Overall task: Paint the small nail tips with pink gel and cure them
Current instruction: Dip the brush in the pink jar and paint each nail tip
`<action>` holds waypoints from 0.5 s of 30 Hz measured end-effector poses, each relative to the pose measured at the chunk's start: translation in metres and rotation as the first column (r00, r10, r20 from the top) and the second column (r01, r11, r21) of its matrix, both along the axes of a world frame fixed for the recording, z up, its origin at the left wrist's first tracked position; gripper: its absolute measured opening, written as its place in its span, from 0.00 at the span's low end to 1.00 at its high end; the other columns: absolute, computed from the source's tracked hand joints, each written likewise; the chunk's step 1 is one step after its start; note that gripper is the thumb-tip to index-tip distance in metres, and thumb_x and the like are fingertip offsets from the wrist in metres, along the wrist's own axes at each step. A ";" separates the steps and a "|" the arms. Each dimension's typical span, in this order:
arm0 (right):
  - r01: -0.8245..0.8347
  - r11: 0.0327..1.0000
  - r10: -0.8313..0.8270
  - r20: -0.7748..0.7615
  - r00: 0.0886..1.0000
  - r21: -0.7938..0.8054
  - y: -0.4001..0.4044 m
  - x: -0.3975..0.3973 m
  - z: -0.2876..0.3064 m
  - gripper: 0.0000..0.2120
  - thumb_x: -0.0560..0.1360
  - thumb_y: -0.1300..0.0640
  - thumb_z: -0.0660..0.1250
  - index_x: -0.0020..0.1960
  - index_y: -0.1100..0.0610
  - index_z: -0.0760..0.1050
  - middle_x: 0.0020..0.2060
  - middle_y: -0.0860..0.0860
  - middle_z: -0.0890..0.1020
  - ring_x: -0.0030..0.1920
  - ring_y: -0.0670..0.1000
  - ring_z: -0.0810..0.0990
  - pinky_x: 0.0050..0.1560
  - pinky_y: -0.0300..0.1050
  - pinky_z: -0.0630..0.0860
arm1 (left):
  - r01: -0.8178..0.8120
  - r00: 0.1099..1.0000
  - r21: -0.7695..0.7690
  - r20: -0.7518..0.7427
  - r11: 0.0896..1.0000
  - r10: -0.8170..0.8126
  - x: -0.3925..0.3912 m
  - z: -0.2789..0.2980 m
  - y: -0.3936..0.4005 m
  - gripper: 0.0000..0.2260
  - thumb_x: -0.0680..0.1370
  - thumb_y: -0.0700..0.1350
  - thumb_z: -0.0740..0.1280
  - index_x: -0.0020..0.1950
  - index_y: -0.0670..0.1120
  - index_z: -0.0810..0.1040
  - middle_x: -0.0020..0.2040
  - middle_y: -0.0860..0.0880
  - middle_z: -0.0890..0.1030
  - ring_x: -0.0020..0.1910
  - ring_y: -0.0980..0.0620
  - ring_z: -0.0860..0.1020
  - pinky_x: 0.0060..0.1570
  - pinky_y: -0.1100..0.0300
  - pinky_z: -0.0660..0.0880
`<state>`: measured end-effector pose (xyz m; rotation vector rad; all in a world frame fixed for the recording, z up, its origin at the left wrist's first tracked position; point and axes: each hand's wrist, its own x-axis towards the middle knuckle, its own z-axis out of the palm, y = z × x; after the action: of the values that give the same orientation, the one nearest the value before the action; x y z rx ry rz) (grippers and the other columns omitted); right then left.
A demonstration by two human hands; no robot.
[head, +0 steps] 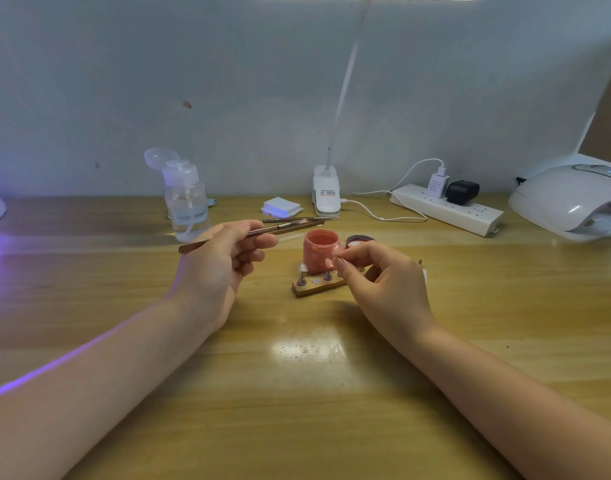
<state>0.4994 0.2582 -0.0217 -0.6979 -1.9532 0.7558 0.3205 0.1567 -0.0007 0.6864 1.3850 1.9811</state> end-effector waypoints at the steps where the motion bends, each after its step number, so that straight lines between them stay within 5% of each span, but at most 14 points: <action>1: 0.001 1.000 -0.001 0.000 1.000 -0.003 0.000 0.000 0.000 0.02 0.73 0.56 0.72 0.45 0.53 0.82 0.38 0.43 0.82 0.34 0.49 0.77 0.39 0.50 0.76 | 0.009 1.000 0.020 -0.009 1.000 -0.008 0.001 -0.001 -0.001 0.09 0.81 0.43 0.59 0.49 0.44 0.79 0.39 0.47 0.85 0.31 0.57 0.78 0.33 0.65 0.71; 6: -0.002 1.000 0.002 -0.002 1.000 -0.016 0.000 0.000 0.001 0.02 0.73 0.57 0.72 0.45 0.52 0.82 0.37 0.44 0.82 0.33 0.47 0.77 0.38 0.46 0.74 | 0.036 0.998 0.062 -0.047 0.997 -0.033 0.007 0.000 -0.004 0.10 0.81 0.40 0.58 0.50 0.43 0.78 0.38 0.46 0.85 0.32 0.56 0.78 0.35 0.64 0.71; 8: 0.001 1.000 -0.001 -0.013 1.000 -0.028 0.000 0.001 0.000 0.02 0.73 0.56 0.72 0.45 0.52 0.82 0.36 0.43 0.82 0.33 0.45 0.76 0.37 0.42 0.73 | 0.043 0.979 0.082 -0.200 0.996 -0.026 0.012 0.001 -0.012 0.09 0.81 0.39 0.59 0.50 0.44 0.79 0.38 0.46 0.85 0.34 0.56 0.79 0.37 0.64 0.72; 11: 0.000 0.999 -0.001 -0.025 1.000 -0.043 0.002 0.001 0.000 0.02 0.73 0.56 0.72 0.45 0.52 0.82 0.36 0.44 0.83 0.33 0.45 0.77 0.38 0.44 0.75 | 0.092 0.832 0.085 -0.554 0.992 -0.029 0.024 -0.001 -0.030 0.07 0.76 0.44 0.65 0.51 0.48 0.81 0.43 0.47 0.85 0.43 0.55 0.81 0.44 0.66 0.75; 15: 0.008 0.999 -0.010 -0.056 0.998 -0.039 0.002 0.001 -0.002 0.04 0.73 0.56 0.73 0.43 0.47 0.81 0.36 0.42 0.82 0.32 0.43 0.75 0.37 0.42 0.73 | 0.083 0.638 0.038 -0.769 0.996 -0.023 0.040 -0.001 -0.041 0.11 0.74 0.50 0.63 0.53 0.51 0.81 0.46 0.51 0.84 0.47 0.55 0.80 0.46 0.68 0.74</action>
<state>0.5004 0.2605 -0.0234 -0.7008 -1.8879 0.8009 0.3602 0.1161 -0.0013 1.7422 1.7194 1.7361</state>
